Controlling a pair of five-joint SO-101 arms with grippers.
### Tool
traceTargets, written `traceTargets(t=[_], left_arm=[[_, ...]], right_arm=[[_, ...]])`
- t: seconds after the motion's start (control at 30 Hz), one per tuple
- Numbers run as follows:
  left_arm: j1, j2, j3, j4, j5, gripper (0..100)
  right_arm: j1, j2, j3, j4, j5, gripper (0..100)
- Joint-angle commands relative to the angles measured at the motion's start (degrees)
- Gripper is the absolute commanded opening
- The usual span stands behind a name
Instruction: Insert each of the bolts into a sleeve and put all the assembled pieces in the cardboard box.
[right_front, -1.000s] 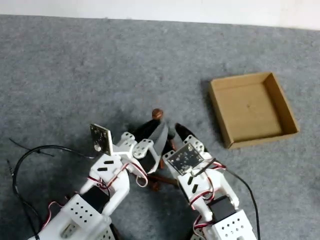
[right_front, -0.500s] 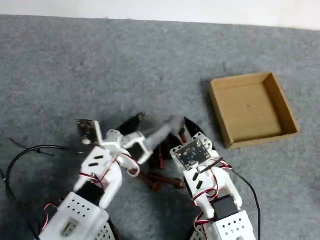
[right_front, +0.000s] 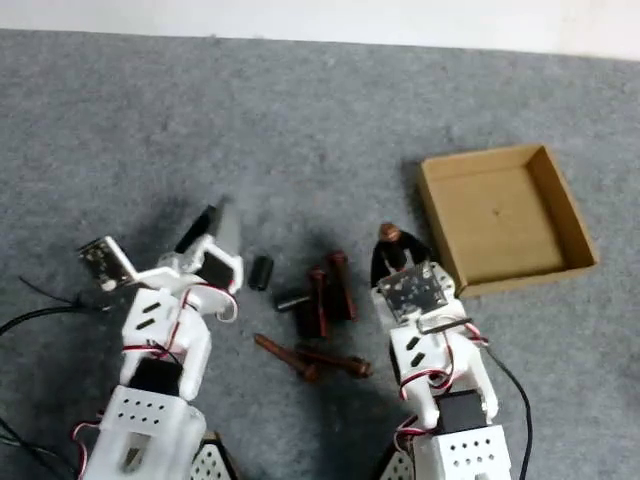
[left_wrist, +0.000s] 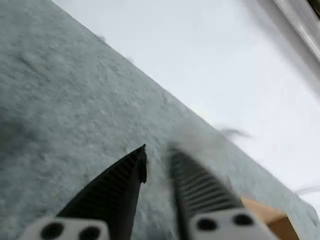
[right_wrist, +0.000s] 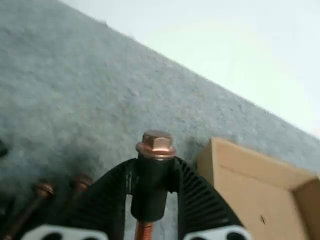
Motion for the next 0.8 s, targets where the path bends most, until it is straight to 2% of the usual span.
traceTargets(t=[0.0,0.1,0.17,0.27,0.5,0.6,0.77], left_arm=[[-4.3,-0.9,-3.6,-1.2,-4.1,2],[-7.5,-0.8,-3.2,-1.2,-9.9,0],[-9.5,-0.8,-2.2,-1.1,-15.3,1],[-9.1,-0.8,-0.5,-1.2,-20.5,1],[-7.8,-0.8,-0.1,-1.2,-22.3,1],[-7.8,-0.8,-0.1,-1.2,-22.3,1],[-7.8,-0.8,0.0,-1.0,-22.3,1]], right_arm=[[3.8,-0.6,8.8,0.2,-0.7,0.5],[8.5,-0.6,8.8,0.4,-1.0,0.5],[12.1,-1.0,8.8,0.4,-3.9,0.5],[13.8,-0.7,8.7,-1.6,-4.3,0.5],[14.0,1.3,1.6,-2.1,-3.4,0.5],[14.1,10.9,-8.3,-2.1,-6.2,0.5],[17.4,43.0,-32.8,-2.1,-9.6,0.5]])
